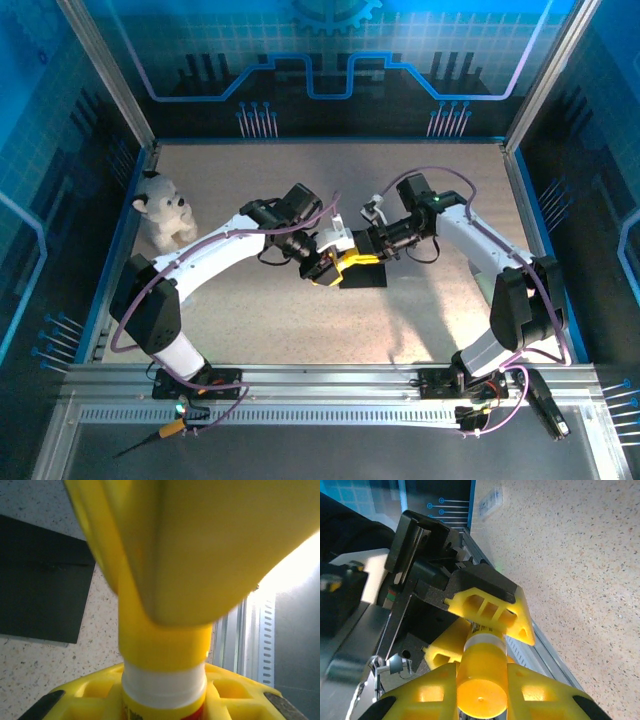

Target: Place the letter into the envelope and seal it

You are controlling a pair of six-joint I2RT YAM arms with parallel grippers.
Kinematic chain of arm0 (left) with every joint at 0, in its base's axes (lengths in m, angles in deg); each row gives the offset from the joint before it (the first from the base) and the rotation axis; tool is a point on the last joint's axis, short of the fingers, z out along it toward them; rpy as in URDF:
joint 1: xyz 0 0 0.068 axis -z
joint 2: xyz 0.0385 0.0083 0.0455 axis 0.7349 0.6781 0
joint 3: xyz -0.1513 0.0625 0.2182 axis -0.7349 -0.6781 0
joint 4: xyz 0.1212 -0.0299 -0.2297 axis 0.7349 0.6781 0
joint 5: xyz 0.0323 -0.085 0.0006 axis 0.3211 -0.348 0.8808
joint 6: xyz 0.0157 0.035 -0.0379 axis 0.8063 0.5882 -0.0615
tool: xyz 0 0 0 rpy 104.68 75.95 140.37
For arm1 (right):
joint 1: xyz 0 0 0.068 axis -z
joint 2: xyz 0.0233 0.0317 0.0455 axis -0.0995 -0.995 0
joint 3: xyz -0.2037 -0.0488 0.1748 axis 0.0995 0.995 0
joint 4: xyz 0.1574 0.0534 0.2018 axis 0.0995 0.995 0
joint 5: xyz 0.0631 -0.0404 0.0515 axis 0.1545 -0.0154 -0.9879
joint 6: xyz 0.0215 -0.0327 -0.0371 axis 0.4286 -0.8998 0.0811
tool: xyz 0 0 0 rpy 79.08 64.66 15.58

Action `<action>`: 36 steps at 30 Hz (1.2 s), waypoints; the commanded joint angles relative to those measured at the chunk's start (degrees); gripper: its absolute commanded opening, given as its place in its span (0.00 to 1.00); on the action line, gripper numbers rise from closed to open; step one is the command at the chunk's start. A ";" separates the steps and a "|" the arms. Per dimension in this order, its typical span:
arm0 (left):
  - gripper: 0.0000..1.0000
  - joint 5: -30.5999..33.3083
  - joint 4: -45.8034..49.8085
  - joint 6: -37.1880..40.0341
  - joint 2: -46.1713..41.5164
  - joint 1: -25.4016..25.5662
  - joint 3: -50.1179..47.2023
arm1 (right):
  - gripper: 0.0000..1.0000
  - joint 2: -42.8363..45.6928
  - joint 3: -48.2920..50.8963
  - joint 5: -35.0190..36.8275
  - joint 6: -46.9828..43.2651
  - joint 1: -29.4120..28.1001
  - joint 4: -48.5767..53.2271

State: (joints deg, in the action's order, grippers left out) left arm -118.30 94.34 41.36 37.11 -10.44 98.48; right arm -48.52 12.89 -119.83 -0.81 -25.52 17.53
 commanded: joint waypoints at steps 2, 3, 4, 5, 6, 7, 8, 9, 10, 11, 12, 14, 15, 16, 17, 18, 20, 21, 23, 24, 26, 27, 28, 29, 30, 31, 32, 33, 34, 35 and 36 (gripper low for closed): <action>0.00 -4.75 -5.35 -0.90 -1.74 -0.04 2.63 | 0.23 -0.12 2.02 2.47 1.95 -1.42 -1.34; 0.00 -4.66 -5.32 -0.90 -1.84 0.18 2.58 | 0.22 0.02 2.18 2.66 2.20 -1.46 -1.69; 0.00 -4.55 -5.26 -0.88 -1.92 0.15 2.65 | 0.22 -0.10 2.27 2.12 2.47 -1.52 -2.05; 0.00 -4.57 -5.26 -0.86 -1.98 0.29 2.54 | 0.23 -0.28 2.32 1.38 2.61 -1.57 -2.36; 0.00 -4.48 -5.34 -0.89 -2.07 0.31 2.42 | 0.22 -0.37 2.30 1.18 2.54 -1.69 -2.37; 0.00 -4.40 -5.56 -0.90 -2.17 0.31 2.39 | 0.22 -0.38 2.21 1.00 2.27 -1.87 -2.29; 0.00 -4.39 -5.90 -0.98 -2.33 0.27 2.22 | 0.22 -0.45 2.12 0.63 1.74 -2.21 -2.12; 0.00 -4.40 -6.20 -1.05 -2.42 0.25 2.16 | 0.22 -0.47 2.03 0.57 1.47 -2.45 -1.87; 0.00 -4.40 -6.69 -1.27 -2.36 0.29 2.14 | 0.22 -0.55 2.10 0.35 1.48 -2.86 -2.05; 0.00 -4.40 -7.40 -1.61 -2.41 0.26 2.06 | 0.22 -0.49 2.24 -0.07 1.72 -3.29 -2.57; 0.00 -4.32 -8.25 -1.94 -2.41 0.27 1.94 | 0.21 -0.38 2.58 -0.75 2.46 -3.75 -3.59; 0.00 -3.61 -11.00 -3.31 -2.33 0.28 1.39 | 0.21 0.19 3.81 -1.69 5.06 -4.78 -7.10; 0.00 -3.43 -12.14 -3.81 -2.27 0.27 1.14 | 0.20 0.32 4.26 -1.85 6.11 -5.31 -8.50; 0.00 -3.18 -13.36 -4.40 -2.17 0.31 1.01 | 0.20 0.23 4.77 -1.97 6.97 -5.95 -9.74; 0.00 -2.55 -14.97 -5.48 -2.20 0.31 0.72 | 0.20 0.15 5.39 -2.01 8.08 -6.73 -11.12; 0.00 -2.13 -16.63 -6.39 -2.19 0.28 0.53 | 0.20 0.06 6.08 -2.07 9.23 -7.39 -12.79; 0.00 -2.03 -19.81 -7.92 -2.33 0.26 0.27 | 0.20 -0.11 8.08 -2.35 12.65 -8.79 -17.42; 0.00 -1.94 -21.00 -8.67 -2.33 0.31 0.29 | 0.20 -0.11 8.78 -2.43 14.04 -9.29 -19.53; 0.00 -1.63 -22.92 -10.04 -2.24 0.25 0.30 | 0.20 -0.11 10.54 -2.49 17.50 -10.20 -24.24; 0.00 -1.51 -23.36 -10.38 -2.16 0.29 0.41 | 0.20 -0.11 11.05 -2.53 18.77 -10.60 -26.10; 0.00 -1.03 -23.71 -10.86 -1.91 0.31 0.55 | 0.20 -0.28 11.68 -2.36 20.14 -11.14 -28.05; 0.00 -0.68 -23.79 -11.06 -1.85 0.21 0.46 | 0.20 -0.39 11.82 -2.22 20.33 -11.26 -28.36; 0.00 -0.45 -23.85 -11.25 -1.95 0.21 0.23 | 0.20 -0.46 11.94 -2.16 20.49 -11.21 -28.67; 0.00 -0.15 -23.98 -11.47 -2.02 0.10 -0.18 | 0.20 -0.55 12.19 -2.10 20.76 -11.21 -29.12; 0.00 0.31 -24.06 -12.07 -2.13 0.11 -0.54 | 0.20 -0.64 12.27 -2.04 20.86 -11.12 -29.43; 0.00 0.98 -23.64 -12.59 -2.13 -0.07 -1.04 | 0.21 -0.81 12.22 -1.75 20.70 -11.01 -29.30; 0.00 2.34 -23.30 -12.93 -2.13 -0.15 -2.06 | 0.22 -0.82 12.18 -1.36 20.37 -10.75 -29.10; 0.00 3.52 -23.27 -13.19 -2.24 -0.35 -3.40 | 0.23 -0.93 12.09 -0.98 19.90 -10.35 -28.68; 0.00 4.18 -23.67 -14.03 -2.33 -0.83 -5.16 | 0.25 -0.93 11.71 -0.38 19.15 -9.72 -27.76; 0.00 4.15 -24.25 -15.25 -2.45 -1.48 -6.79 | 0.26 -1.14 11.16 0.21 18.19 -8.87 -26.74; 0.00 4.32 -24.85 -16.27 -2.63 -2.06 -8.24 | 0.29 -1.32 10.64 0.66 17.35 -8.19 -25.80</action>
State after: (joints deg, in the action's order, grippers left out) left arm -113.86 88.29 29.28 35.97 -11.47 91.31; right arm -48.48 23.85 -116.51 17.72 -29.85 -11.47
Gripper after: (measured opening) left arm 0.283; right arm 0.286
